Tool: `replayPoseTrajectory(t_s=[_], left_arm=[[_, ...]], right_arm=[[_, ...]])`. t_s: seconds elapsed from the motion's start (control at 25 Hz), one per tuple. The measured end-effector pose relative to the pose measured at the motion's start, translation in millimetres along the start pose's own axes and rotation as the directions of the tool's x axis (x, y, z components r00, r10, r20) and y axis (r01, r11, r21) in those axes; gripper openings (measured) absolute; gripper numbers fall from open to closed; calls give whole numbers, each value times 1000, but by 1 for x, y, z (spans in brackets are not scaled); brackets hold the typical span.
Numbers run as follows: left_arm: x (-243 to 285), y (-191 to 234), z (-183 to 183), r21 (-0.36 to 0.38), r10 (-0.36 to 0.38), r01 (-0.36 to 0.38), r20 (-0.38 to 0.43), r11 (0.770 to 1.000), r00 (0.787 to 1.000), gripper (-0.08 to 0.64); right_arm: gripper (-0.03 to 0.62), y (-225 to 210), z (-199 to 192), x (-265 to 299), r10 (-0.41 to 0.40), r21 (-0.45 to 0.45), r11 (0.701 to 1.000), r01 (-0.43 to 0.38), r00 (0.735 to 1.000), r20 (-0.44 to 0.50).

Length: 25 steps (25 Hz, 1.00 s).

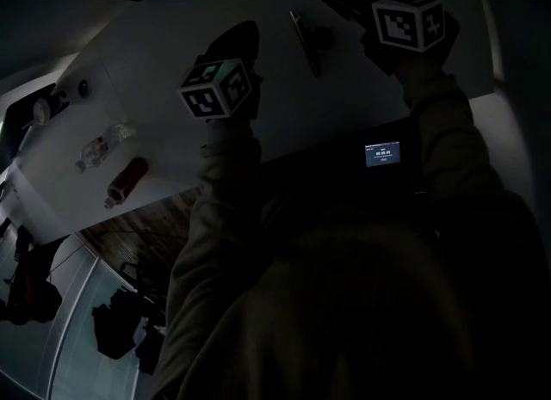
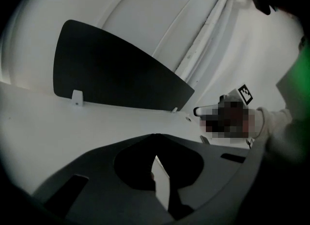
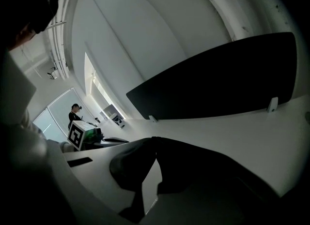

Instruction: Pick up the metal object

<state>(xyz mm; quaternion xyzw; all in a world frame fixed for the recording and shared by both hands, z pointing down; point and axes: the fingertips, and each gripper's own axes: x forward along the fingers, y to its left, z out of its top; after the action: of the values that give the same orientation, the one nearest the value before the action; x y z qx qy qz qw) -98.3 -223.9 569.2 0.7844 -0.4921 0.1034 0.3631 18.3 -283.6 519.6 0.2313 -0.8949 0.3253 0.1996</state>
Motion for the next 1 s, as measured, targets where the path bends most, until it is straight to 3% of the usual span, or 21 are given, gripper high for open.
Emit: replayPoseTrajectory(t_s=[0.76, 0.8, 0.84, 0.88, 1.0], left_arm=[[21, 4, -73, -68, -24, 17, -91, 998, 996, 5], [22, 5, -75, -71, -25, 18, -92, 997, 995, 5], [23, 4, -76, -71, -28, 21, -94, 997, 995, 5], [24, 3, -78, -68, -31, 25, -97, 997, 995, 5], [27, 3, -82, -67, -35, 28, -108, 997, 994, 5]], right_arm=[[21, -28, -88, 16, -36, 105, 993, 46, 995, -92], [43, -29, -95, 17, -22, 116, 993, 34, 995, -102], [122, -29, -102, 19, -3, 131, 991, 17, 994, -109], [157, -30, -109, 20, 10, 146, 989, 7, 993, -119], [178, -35, -131, 24, 12, 185, 983, 18, 987, -160]])
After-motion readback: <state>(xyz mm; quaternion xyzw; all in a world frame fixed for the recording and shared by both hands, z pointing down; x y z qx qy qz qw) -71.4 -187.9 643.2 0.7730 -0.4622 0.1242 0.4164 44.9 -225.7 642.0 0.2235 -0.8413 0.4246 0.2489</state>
